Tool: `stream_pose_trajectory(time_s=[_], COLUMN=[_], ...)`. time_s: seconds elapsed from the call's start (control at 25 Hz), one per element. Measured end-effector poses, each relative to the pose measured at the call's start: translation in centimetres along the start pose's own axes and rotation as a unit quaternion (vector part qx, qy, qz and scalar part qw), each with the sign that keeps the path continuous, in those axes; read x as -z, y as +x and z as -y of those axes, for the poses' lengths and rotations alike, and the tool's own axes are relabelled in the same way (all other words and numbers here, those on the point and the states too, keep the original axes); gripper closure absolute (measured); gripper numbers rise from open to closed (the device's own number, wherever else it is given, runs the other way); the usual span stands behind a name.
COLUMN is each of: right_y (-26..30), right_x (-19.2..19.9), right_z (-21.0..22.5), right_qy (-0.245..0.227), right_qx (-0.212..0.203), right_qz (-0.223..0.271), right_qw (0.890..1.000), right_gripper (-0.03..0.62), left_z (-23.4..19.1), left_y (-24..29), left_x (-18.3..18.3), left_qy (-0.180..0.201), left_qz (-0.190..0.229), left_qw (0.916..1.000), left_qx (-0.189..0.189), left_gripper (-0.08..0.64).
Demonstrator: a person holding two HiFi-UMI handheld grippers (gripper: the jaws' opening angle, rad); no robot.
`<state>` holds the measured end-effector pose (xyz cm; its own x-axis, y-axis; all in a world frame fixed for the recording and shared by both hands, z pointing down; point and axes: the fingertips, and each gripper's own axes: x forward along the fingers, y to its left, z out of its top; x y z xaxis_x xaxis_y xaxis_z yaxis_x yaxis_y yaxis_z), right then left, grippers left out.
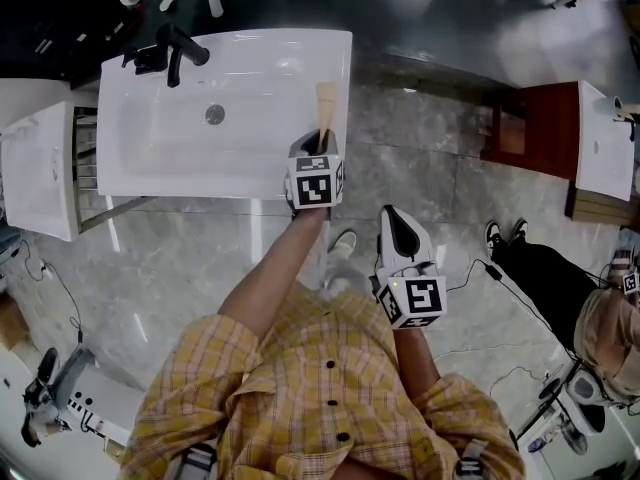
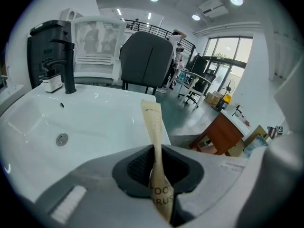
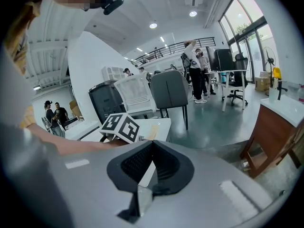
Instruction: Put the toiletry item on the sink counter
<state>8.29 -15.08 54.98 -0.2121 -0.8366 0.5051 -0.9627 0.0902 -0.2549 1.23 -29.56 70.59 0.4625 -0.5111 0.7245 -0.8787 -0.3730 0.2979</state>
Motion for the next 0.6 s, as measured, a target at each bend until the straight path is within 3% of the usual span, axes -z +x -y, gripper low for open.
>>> stream_pose_trajectory(time_s=[0.36, 0.6], right_y=[-0.1, -0.2], right_x=[-0.23, -0.12], right_z=[0.18, -0.06], right_qy=[-0.001, -0.001], right_qx=[0.003, -0.001], right_qz=[0.002, -0.002], right_qw=[1.0, 1.0], right_gripper=[0.592, 0.592], left_z=[0.6, 0.75], left_y=[0.99, 0.94], left_x=[0.7, 0.35], left_qy=[-0.008, -0.006], left_qz=[-0.023, -0.015], left_qw=[0.9997, 0.9997], left_qx=[0.01, 0.016], left_gripper=[0.52, 0.434])
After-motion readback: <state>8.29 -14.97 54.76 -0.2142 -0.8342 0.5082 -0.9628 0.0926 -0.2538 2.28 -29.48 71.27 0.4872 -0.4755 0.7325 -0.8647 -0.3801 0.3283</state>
